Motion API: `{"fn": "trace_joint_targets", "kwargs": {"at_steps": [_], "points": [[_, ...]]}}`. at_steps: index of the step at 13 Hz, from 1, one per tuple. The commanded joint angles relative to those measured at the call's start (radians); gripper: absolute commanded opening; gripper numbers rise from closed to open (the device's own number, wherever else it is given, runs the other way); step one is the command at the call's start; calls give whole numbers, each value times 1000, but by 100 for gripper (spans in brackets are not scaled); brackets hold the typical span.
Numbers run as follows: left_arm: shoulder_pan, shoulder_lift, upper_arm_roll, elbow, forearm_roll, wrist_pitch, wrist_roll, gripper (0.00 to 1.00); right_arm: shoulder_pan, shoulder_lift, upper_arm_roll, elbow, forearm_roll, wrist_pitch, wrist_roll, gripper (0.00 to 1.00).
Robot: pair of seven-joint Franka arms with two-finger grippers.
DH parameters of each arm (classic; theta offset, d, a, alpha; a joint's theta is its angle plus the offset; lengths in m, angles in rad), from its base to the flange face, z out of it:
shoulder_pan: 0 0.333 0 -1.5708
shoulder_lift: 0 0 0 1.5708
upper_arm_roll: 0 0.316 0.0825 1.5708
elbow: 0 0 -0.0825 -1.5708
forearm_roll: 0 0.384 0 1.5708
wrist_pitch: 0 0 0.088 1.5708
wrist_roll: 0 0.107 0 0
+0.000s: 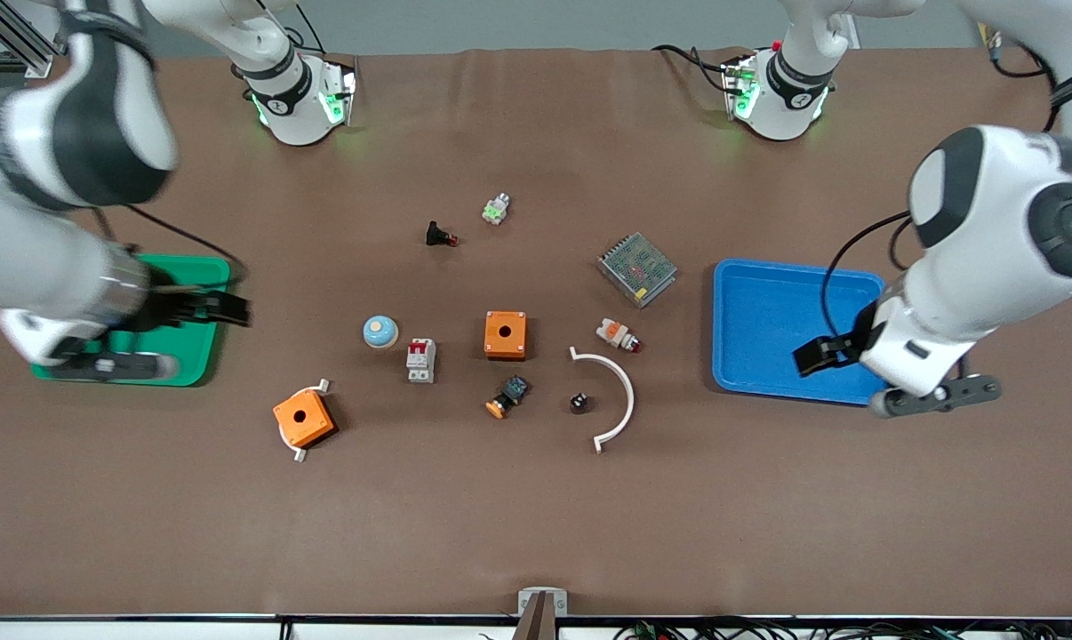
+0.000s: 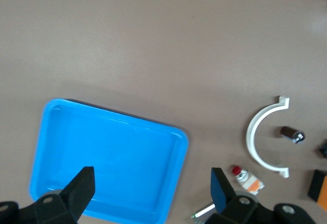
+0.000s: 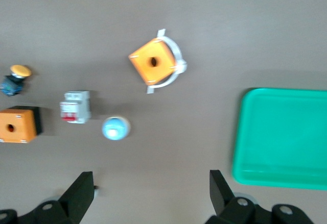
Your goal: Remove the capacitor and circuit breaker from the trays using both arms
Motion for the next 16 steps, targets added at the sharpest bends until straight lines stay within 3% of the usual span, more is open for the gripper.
{"fn": "trace_joint_targets", "kwargs": {"at_steps": [1, 6, 9, 16], "points": [[50, -139, -10, -126, 19, 10, 96, 100, -69, -62, 17, -29, -50, -26, -77, 100], [104, -306, -13, -255, 17, 5, 180, 100, -112, -195, 15, -101, -64, -35, -117, 100], [106, -397, -13, -337, 17, 4, 239, 100, -145, -220, 28, -161, -50, -6, -118, 100], [101, -356, -15, -201, 17, -62, 255, 100, -127, -393, 25, -376, -51, 129, -146, 100]]}}
